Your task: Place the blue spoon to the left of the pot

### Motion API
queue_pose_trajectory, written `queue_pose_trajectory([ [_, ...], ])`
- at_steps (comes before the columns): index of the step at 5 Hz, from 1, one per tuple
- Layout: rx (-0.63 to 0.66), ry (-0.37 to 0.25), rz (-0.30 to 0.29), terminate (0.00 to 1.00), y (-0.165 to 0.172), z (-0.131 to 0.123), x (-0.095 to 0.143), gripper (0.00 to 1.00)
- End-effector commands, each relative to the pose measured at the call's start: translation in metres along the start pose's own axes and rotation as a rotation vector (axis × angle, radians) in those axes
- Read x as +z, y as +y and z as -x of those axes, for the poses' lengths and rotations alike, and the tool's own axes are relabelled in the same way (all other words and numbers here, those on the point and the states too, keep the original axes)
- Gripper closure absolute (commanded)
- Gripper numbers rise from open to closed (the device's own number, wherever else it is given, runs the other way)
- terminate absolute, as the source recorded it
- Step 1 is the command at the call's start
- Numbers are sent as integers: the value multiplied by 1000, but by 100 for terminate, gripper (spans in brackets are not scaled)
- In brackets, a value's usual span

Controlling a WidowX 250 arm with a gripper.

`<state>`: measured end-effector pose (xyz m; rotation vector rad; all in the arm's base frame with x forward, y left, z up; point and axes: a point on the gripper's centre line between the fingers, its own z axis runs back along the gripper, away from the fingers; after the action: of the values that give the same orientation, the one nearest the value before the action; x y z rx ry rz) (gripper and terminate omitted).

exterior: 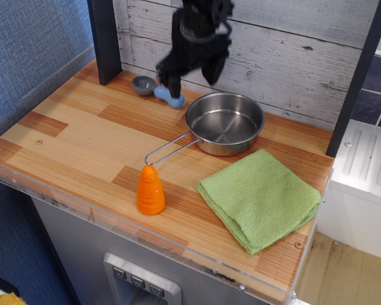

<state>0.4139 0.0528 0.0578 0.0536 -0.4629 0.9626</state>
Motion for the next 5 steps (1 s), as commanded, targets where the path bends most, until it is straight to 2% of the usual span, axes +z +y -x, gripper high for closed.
queue_pose_trajectory([
  [1, 8, -87, 110, 0, 23, -15, 73, 0],
  [2, -25, -73, 125, 0, 44, -17, 98, 0],
  [5, -25, -73, 125, 0, 44, -17, 98, 0],
])
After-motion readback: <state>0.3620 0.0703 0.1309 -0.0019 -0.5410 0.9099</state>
